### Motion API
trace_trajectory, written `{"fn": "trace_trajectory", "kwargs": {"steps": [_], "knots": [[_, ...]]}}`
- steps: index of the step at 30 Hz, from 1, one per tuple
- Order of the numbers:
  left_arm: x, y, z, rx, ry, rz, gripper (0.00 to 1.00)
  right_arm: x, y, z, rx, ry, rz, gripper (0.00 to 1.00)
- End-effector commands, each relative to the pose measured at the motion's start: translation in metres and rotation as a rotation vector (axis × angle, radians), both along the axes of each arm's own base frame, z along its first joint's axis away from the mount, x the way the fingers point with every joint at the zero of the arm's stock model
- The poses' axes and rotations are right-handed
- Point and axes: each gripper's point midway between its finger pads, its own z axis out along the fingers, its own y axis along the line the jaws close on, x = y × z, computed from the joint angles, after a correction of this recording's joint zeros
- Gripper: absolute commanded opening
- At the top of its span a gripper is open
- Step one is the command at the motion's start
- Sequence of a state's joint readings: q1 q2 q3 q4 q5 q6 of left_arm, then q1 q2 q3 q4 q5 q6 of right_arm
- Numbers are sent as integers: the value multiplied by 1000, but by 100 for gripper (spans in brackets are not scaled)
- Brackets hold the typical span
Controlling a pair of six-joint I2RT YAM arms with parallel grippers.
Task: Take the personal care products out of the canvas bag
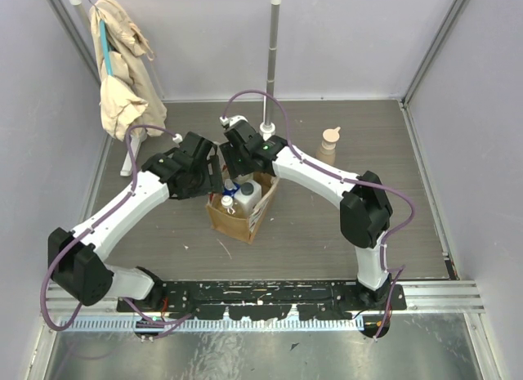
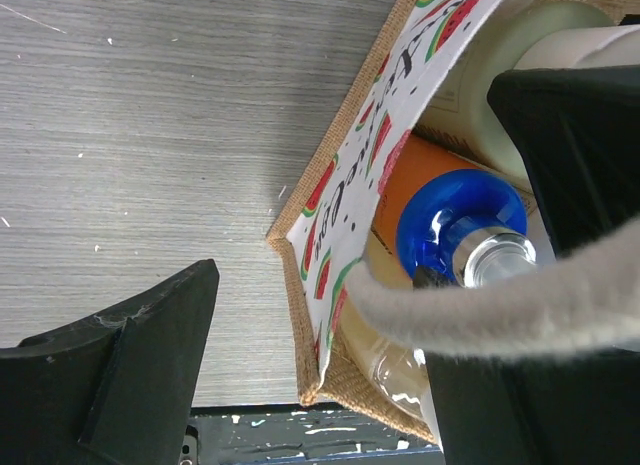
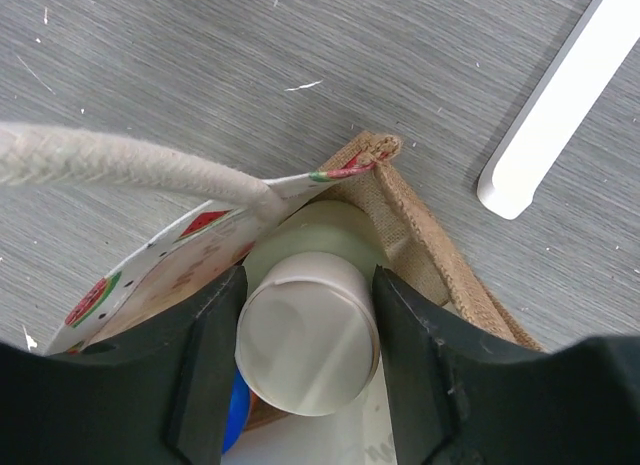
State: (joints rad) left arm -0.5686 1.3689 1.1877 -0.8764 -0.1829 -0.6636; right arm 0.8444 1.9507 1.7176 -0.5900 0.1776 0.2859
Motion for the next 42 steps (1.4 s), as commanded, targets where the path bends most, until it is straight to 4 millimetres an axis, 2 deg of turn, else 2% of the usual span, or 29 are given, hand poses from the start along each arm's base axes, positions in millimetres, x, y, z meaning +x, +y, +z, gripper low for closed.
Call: {"fn": "trace_trajectory", "kwargs": {"steps": [1,4,15,23,29,35,38,42], "knots": [[0,5,9,4,-44,8,86,-3,0,13,29,-16,-4,38],[0,6,9,7,-41,11,87,1,-9,34,42,-53,-31,29],[-3,4,-2,4,-10,6,87,18,-28,140,156,-195,-63,26],[-3,3,-8,5,2,3,86,27,-40,174,187,-247,-83,25],[-3,1,-11,5,13,0,86,48,-53,211,237,-293,-92,25],[-2,-2,-16,-7,22,2,86,65,-81,268,277,-389,-138,25],[-1,-5,-18,-14,31,-2,86,75,-101,279,277,-417,-178,25],[-1,-6,-20,-11,37,-6,86,90,-125,281,282,-439,-222,24]]}}
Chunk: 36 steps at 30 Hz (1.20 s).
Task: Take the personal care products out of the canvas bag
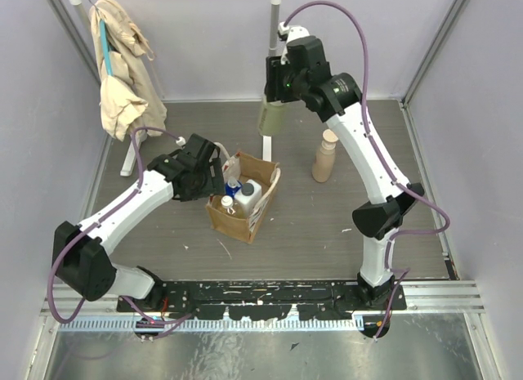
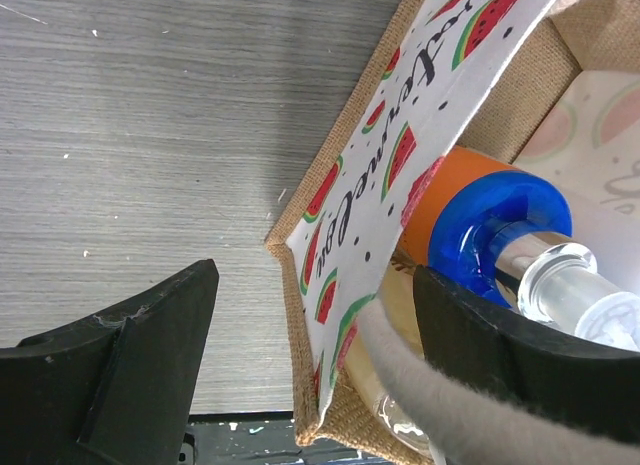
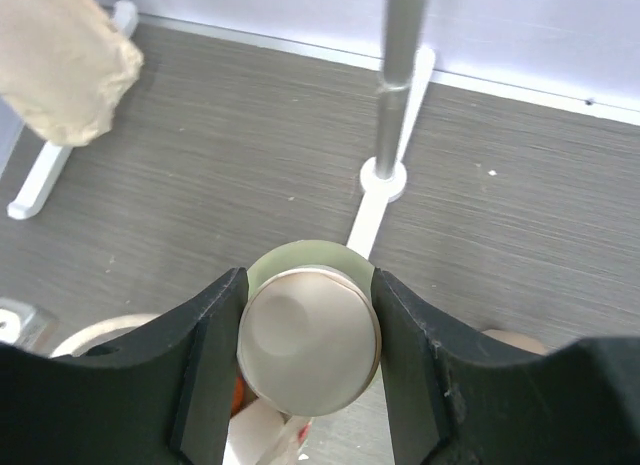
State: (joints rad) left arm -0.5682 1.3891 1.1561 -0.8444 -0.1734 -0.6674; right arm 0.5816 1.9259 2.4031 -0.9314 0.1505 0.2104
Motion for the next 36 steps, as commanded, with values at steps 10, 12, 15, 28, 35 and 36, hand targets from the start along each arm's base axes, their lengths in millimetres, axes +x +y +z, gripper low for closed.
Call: {"fn": "trace_trajectory", "kwargs": {"steps": [10,12,15,28,35,36], "knots": [[-4,-3,-8,-12,23,-6,86,51,-52,-28,-12,-58,-139,22],[-5,-2,-9,-12,27,-7,86,55,-57,-47,-27,-39,-161,22],[-6,-3,-10,-14,32,-10,86,57,-60,-84,-39,12,-170,22],[-1,-2,5,-12,-5,-18,86,64,-63,-160,-95,117,-197,50],[-1,-3,13,-18,-7,-21,86,61,-71,-159,-111,98,-222,66],[-2,-4,14,-24,-7,-22,86,60,-70,-156,-105,93,-219,69]]}}
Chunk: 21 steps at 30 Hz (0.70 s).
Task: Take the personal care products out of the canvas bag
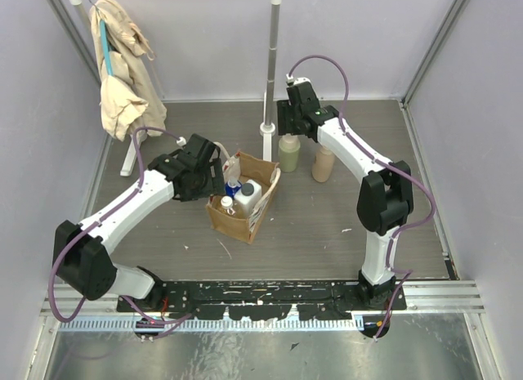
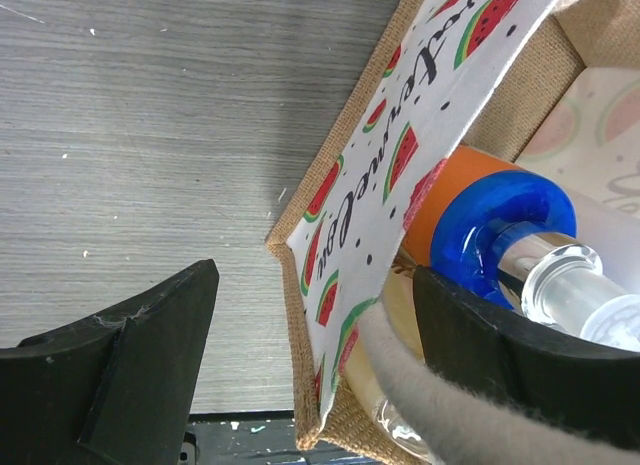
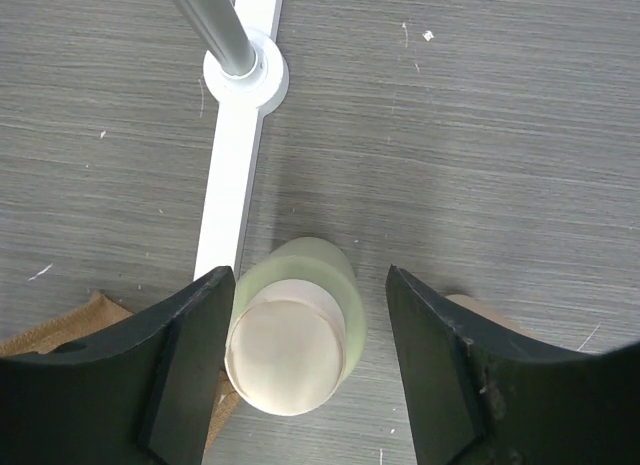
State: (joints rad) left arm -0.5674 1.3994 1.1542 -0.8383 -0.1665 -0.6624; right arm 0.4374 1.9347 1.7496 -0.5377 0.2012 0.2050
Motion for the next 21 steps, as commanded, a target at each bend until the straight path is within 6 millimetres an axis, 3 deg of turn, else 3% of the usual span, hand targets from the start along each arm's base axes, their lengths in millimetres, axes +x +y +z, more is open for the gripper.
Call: {"fn": "trace_trajectory", "kwargs": {"steps": [1,5,9,12,15,20,21], "knots": [[-3,-3,19,-29,-16,-13,86,6,-4,48,43,-137,-29,70],[-3,0,24,-25,-35,-5,87,-21,15,83,85,-199,28,71],[-3,3,18,-3,-22,-3,87,-70,56,137,128,-287,178,73],[-3,6,15,16,-10,12,87,-102,85,154,164,-251,338,72],[0,11,19,26,-37,51,87,-125,108,150,145,-195,483,73],[1,16,36,6,-86,95,87,-146,133,113,118,-85,623,72],[0,21,41,13,-103,115,90,-150,137,106,121,-63,650,71]]}}
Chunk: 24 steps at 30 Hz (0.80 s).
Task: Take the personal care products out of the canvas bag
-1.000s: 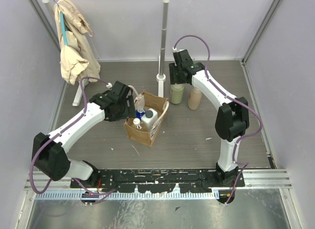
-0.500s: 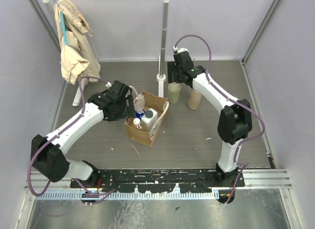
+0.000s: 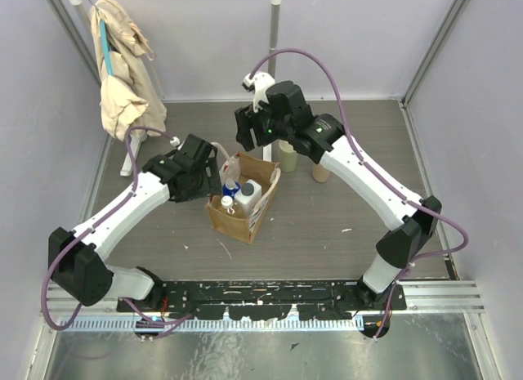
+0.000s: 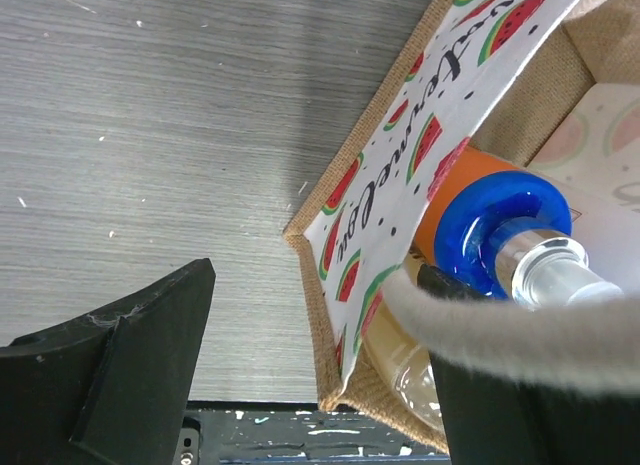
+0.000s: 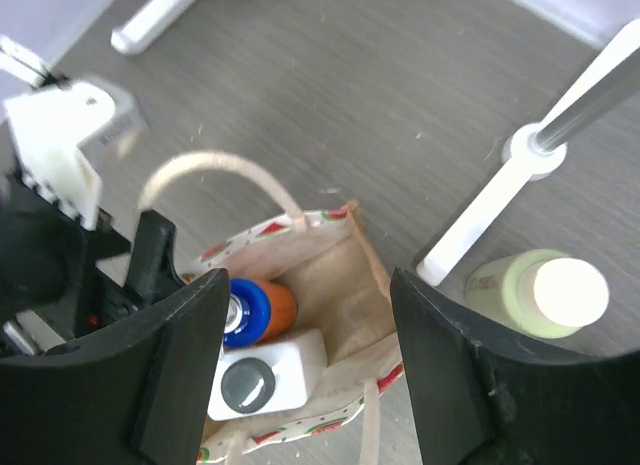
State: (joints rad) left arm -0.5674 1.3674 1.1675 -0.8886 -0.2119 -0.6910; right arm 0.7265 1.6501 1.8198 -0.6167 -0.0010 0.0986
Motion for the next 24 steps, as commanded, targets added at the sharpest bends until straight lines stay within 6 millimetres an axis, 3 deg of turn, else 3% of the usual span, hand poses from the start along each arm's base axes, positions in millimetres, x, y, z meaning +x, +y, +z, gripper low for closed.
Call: {"fn": "trace_trajectory", "kwargs": {"steps": [1,7,11,18,24], "knots": [[3,15,36,-4,-103,88,92,-24,19,-52,-91,127,169,71],[-1,32,77,-51,-250,167,99,-46,48,-90,-98,195,297,68],[-2,37,91,-59,-276,175,99,-59,62,-104,-124,220,342,68],[-2,36,81,-34,-242,158,98,-75,77,-136,-202,258,364,67],[-1,30,70,-30,-205,131,98,-68,77,-165,-316,258,312,64]]}}
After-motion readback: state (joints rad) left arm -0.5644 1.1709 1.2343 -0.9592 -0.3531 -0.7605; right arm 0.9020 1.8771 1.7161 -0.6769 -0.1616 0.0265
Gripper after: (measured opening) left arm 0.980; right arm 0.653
